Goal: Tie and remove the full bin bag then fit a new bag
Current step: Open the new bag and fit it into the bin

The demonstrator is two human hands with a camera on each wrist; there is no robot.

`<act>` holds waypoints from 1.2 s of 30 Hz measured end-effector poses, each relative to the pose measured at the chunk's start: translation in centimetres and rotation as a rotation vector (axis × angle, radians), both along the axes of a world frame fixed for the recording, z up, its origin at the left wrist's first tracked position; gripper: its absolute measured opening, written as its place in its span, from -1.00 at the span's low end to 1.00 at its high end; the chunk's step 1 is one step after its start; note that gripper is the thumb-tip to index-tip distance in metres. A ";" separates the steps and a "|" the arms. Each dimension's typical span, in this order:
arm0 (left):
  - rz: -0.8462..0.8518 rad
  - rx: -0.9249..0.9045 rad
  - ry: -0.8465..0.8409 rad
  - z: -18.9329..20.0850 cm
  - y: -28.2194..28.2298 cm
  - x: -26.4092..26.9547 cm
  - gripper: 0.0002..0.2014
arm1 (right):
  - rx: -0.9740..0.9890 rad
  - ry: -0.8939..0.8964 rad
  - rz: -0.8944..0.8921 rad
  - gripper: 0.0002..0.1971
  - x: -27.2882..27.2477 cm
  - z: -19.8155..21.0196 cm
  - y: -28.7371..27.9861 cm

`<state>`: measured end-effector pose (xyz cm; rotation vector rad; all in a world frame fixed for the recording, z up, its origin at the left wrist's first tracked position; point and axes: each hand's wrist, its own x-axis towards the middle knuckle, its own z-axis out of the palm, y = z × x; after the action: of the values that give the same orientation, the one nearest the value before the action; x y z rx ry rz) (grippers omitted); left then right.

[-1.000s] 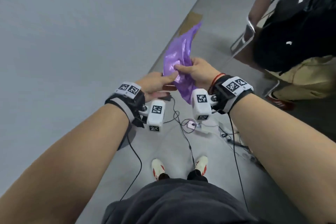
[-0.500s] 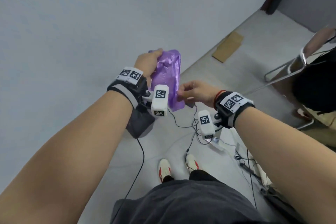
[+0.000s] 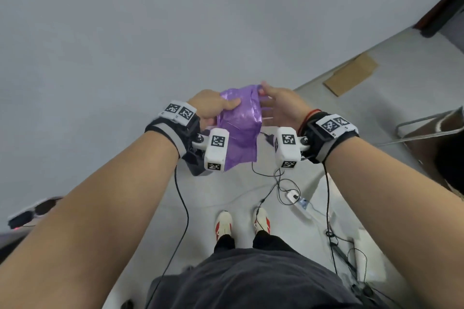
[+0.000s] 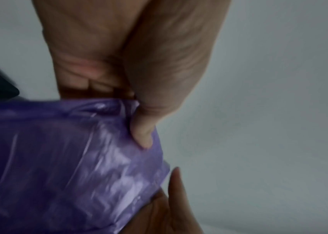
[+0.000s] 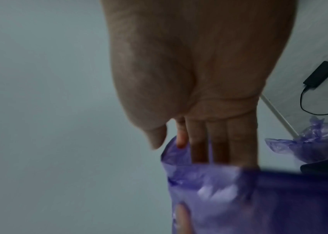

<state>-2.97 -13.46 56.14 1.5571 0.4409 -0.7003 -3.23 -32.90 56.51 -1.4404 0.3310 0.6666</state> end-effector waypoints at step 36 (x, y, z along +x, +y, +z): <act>-0.218 0.437 -0.559 4.4 -2.5 5.1 -0.99 | 0.121 -0.075 0.024 -0.89 7.7 1.3 -0.6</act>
<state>2.12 -15.97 60.58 2.1477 -0.0019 -0.3091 4.42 -33.52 57.77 -1.3519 0.2125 0.6396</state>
